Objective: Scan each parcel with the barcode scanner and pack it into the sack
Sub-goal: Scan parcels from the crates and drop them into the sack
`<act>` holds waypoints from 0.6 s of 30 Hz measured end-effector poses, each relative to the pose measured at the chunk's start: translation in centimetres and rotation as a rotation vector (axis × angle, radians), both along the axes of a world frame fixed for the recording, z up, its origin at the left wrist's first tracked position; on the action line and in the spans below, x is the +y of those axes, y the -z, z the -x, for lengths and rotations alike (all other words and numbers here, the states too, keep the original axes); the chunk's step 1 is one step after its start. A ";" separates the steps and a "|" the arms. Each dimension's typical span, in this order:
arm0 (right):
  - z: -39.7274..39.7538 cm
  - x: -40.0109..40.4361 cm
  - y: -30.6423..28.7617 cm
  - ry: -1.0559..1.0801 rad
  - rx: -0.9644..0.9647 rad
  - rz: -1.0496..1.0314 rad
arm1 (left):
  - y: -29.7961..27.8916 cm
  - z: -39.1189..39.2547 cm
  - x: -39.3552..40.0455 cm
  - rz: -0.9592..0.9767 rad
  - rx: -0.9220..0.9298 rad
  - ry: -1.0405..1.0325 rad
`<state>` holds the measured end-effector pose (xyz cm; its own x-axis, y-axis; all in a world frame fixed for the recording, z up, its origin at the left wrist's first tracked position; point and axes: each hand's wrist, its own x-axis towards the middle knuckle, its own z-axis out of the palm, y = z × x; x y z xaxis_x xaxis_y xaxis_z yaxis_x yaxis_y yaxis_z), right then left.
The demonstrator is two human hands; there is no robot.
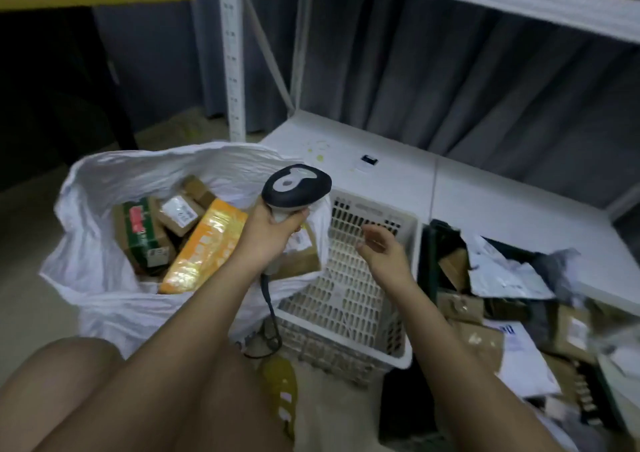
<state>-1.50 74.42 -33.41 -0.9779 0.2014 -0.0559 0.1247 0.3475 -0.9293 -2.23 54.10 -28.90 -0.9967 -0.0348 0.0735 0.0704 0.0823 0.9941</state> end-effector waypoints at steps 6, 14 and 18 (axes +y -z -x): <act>-8.8 10.1 2.8 0.159 -0.006 -0.202 | 0.5 -3.3 9.2 0.016 -0.055 0.171; -14.5 19.6 7.7 0.381 -0.195 -0.321 | 3.2 -6.4 17.3 0.030 -0.110 0.354; -13.1 20.4 8.7 0.441 -0.367 -0.297 | 5.3 -6.7 18.8 0.080 -0.157 0.365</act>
